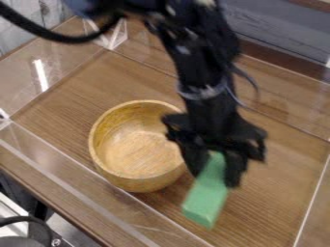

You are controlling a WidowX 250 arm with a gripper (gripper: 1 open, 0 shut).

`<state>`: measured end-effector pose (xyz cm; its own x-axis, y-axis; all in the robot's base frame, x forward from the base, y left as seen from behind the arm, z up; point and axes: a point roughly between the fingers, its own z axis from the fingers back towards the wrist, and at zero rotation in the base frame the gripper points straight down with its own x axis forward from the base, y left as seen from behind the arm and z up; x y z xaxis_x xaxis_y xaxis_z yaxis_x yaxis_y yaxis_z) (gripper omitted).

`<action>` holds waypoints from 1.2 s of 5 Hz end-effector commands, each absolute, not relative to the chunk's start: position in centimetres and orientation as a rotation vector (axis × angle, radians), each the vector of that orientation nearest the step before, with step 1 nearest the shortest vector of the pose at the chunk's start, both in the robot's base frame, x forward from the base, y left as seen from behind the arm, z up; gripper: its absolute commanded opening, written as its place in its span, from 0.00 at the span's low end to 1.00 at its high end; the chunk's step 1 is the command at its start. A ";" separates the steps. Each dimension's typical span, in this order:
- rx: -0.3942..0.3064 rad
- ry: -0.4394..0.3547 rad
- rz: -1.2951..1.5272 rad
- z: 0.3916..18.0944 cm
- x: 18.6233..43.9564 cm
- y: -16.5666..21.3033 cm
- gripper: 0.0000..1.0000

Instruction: Remove the green block from inside the brown bowl and put it on the table

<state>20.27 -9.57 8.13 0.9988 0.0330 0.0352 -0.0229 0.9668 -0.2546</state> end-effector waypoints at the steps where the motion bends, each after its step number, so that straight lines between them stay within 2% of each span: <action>1: -0.268 -0.082 0.016 7.8 20.9 -11.4 0.00; 2: -0.267 -0.087 0.006 7.0 21.1 -11.9 0.00; 5: -0.265 -0.090 0.022 6.4 21.5 -11.4 0.00; 6: -0.268 -0.089 0.027 6.6 21.6 -11.3 1.00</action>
